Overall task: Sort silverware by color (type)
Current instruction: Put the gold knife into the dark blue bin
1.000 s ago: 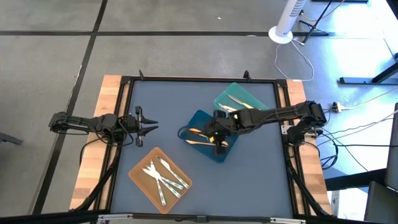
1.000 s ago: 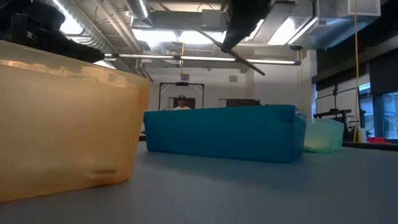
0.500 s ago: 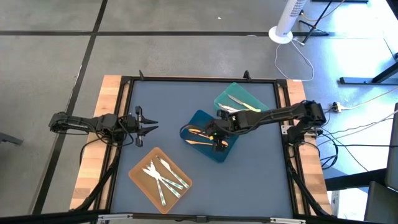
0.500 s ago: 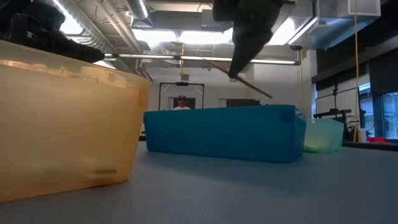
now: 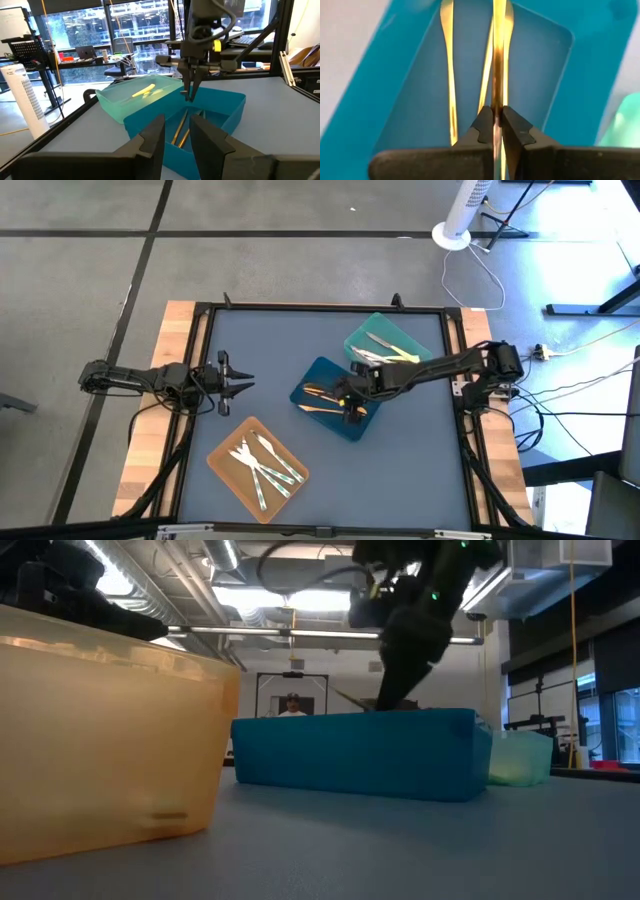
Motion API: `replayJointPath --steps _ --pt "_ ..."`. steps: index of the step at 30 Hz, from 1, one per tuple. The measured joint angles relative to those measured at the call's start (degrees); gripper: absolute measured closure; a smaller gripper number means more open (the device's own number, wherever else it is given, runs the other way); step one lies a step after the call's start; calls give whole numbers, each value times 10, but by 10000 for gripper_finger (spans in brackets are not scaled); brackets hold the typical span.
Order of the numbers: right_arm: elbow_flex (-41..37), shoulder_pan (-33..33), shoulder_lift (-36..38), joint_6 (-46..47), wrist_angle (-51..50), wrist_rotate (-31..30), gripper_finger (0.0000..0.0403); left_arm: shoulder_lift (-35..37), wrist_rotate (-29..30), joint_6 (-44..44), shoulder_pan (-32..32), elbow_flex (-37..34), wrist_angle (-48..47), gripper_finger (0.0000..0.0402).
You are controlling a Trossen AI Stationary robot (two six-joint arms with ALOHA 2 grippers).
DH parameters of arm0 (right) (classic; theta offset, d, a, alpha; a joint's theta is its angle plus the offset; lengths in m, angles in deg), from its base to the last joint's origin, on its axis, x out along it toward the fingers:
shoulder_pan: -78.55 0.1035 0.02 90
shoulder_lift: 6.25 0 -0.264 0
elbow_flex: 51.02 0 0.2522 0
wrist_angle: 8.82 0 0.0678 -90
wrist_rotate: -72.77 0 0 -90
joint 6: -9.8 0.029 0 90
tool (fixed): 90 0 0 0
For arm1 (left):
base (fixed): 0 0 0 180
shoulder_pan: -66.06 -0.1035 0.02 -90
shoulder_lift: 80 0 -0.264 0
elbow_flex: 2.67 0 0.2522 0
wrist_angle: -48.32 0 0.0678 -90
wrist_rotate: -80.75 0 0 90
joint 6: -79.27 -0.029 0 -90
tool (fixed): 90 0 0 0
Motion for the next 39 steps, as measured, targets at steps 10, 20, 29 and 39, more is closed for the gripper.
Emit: replayJointPath --steps 10,20,29,39 --pt "-68 0 0 -1 48 0 398 0 0 0 0 0 0 318" --pt "-92 0 0 -1 87 1 398 0 0 0 0 0 0 318" --pt "-92 0 0 -1 88 1 398 0 0 0 0 0 0 318" --pt "-92 0 0 -1 88 1 395 0 1 0 0 0 0 318"
